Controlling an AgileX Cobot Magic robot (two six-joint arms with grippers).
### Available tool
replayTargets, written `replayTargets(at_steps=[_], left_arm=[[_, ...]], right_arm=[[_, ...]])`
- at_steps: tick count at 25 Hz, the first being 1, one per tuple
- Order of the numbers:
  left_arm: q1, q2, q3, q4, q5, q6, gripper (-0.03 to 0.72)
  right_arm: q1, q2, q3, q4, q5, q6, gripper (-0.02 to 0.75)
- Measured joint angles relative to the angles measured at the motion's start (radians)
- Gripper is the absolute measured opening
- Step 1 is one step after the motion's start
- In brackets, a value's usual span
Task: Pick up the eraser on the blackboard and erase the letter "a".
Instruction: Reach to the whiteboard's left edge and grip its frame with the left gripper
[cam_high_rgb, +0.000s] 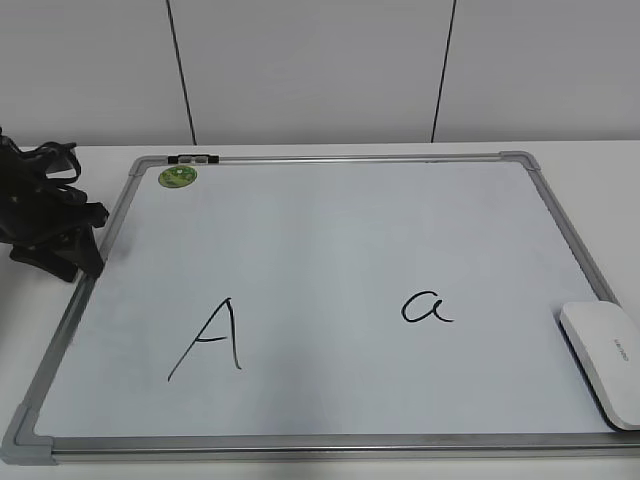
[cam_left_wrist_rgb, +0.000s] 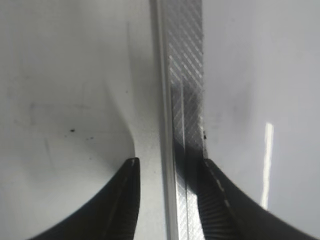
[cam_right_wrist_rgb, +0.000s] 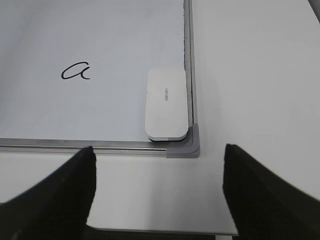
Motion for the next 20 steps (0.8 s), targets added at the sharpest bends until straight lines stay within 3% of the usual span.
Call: replayTargets(at_steps=[14,20], left_arm=[[0.000,0.000,-0.004,-0.012,0.010,0.000,0.039],[0.000,0.000,-0.004,-0.014,0.011,0.000,0.032]], right_arm=[[0.000,0.000,0.000,0.000,0.000,0.000,0.587],[0.000,0.000,0.000,0.000,0.000,0.000,0.587]])
